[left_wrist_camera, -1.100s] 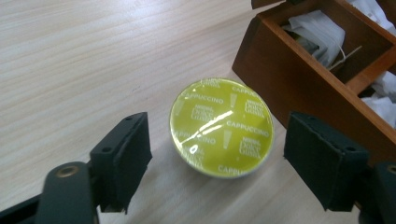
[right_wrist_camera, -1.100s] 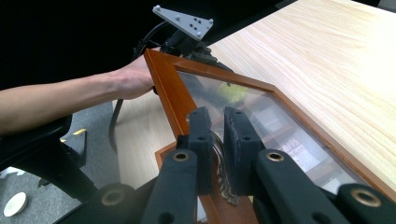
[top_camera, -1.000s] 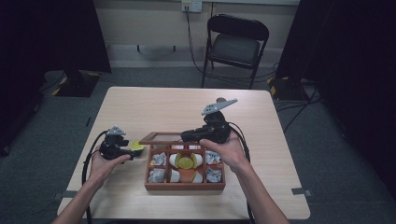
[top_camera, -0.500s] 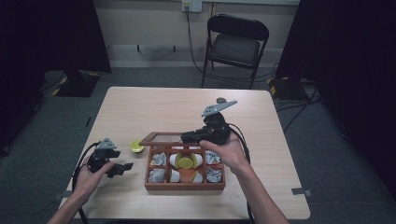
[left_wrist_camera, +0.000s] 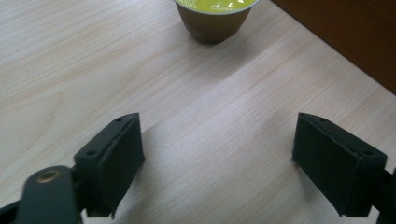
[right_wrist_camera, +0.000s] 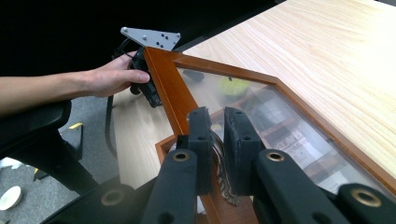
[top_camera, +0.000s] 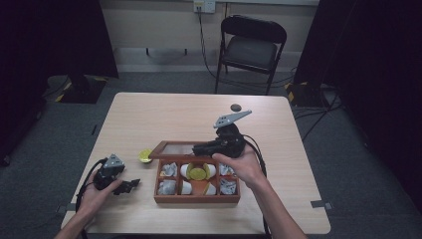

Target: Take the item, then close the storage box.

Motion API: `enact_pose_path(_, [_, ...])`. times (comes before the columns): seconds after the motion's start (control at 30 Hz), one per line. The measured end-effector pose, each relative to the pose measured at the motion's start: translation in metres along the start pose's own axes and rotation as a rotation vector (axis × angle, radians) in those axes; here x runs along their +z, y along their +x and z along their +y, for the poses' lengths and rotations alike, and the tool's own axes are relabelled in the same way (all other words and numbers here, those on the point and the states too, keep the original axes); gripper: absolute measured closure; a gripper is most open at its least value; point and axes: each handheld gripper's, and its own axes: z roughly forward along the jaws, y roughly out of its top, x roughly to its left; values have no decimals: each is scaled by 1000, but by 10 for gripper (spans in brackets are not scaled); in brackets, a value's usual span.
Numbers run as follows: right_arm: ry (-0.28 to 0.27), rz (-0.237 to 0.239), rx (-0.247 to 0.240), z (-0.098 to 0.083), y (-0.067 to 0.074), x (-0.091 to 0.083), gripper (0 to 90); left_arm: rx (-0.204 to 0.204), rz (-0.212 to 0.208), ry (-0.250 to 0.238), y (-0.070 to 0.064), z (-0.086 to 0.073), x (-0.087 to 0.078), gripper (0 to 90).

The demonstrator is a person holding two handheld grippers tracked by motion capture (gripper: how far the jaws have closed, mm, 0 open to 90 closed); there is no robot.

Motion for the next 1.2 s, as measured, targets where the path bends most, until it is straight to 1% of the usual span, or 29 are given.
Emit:
enact_pose_path(0.07, [5, -3, -9, -1, 1, 1, 817, 0, 0, -14, 0, -2, 0, 149])
enact_pose_path(0.27, [9, -4, -12, -4, 3, 1, 817, 7, -4, -45, 2, -5, 2, 124])
enact_pose_path(0.4, [8, -7, -17, -5, 4, 1, 817, 7, -4, -51, 2, -6, 2, 122])
enact_pose_path(0.43, [10, -6, -18, -5, 4, 2, 817, 12, -4, -55, 2, -6, 2, 122])
enact_pose_path(0.53, [13, -9, -23, -6, 5, 2, 817, 9, -5, -69, 2, -7, 3, 108])
enact_pose_path(0.6, [14, -10, -27, -6, 5, 2, 817, 7, -4, -71, 2, -7, 4, 99])
enact_pose_path(0.77, [47, -13, -44, -11, 10, 5, 817, 4, 4, -71, 2, -6, 5, 72])
enact_pose_path(1.03, [67, -18, -61, -14, 14, 7, 817, 5, 4, -71, 2, -6, 5, 69])
enact_pose_path(1.2, [87, -9, -65, -22, 16, 11, 816, 5, 3, -69, 3, -6, 5, 69])
